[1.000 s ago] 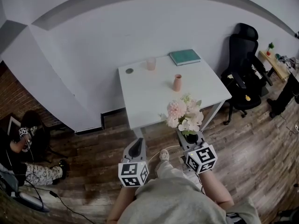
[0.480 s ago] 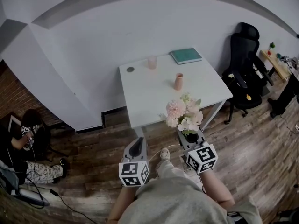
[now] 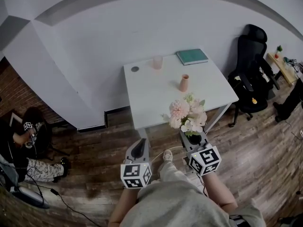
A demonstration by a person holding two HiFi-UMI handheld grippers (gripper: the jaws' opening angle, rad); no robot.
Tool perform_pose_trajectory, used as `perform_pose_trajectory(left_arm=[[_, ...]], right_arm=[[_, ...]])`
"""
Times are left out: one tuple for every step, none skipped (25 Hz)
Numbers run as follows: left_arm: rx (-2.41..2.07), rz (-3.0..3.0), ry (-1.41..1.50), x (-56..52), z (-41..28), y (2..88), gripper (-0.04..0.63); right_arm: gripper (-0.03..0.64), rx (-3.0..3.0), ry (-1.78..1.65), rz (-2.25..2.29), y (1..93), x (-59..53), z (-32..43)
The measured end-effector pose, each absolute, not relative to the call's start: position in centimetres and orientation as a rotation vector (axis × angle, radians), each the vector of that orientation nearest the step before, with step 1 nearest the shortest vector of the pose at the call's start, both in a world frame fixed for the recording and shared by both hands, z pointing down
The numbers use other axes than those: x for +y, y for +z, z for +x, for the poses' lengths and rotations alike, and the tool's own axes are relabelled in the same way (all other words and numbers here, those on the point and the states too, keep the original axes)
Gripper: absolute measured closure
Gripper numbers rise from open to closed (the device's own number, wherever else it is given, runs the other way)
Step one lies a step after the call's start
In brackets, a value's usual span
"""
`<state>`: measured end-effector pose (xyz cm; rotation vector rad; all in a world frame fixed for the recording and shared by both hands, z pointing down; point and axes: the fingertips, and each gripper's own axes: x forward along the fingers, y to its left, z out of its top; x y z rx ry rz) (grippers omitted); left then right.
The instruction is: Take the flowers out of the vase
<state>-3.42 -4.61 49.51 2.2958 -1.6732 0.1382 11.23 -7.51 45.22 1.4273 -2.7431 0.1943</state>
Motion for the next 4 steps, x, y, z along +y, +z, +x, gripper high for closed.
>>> perform_pose_trajectory(left_arm=[[-1.672, 2.295, 0.14, -4.73, -3.43, 49.5, 0.575], [-1.67, 2.295, 0.142, -4.84, -3.45, 49.49, 0.575], [-1.669, 2.294, 0.143, -4.95, -3.47, 49.48, 0.575], [-1.668, 2.293, 0.145, -5.06, -3.49, 49.48, 0.574]], right_arm=[[0.563, -2.743, 0.197, 1.428, 45.23, -7.64, 11.18], [0.563, -2.742, 0.2, 1.428, 45.25, -7.77, 11.14], [0.563, -2.742, 0.202, 1.427, 45.27, -7.89, 11.1], [0.563, -2.741, 0.205, 1.427, 45.3, -8.01, 11.05]])
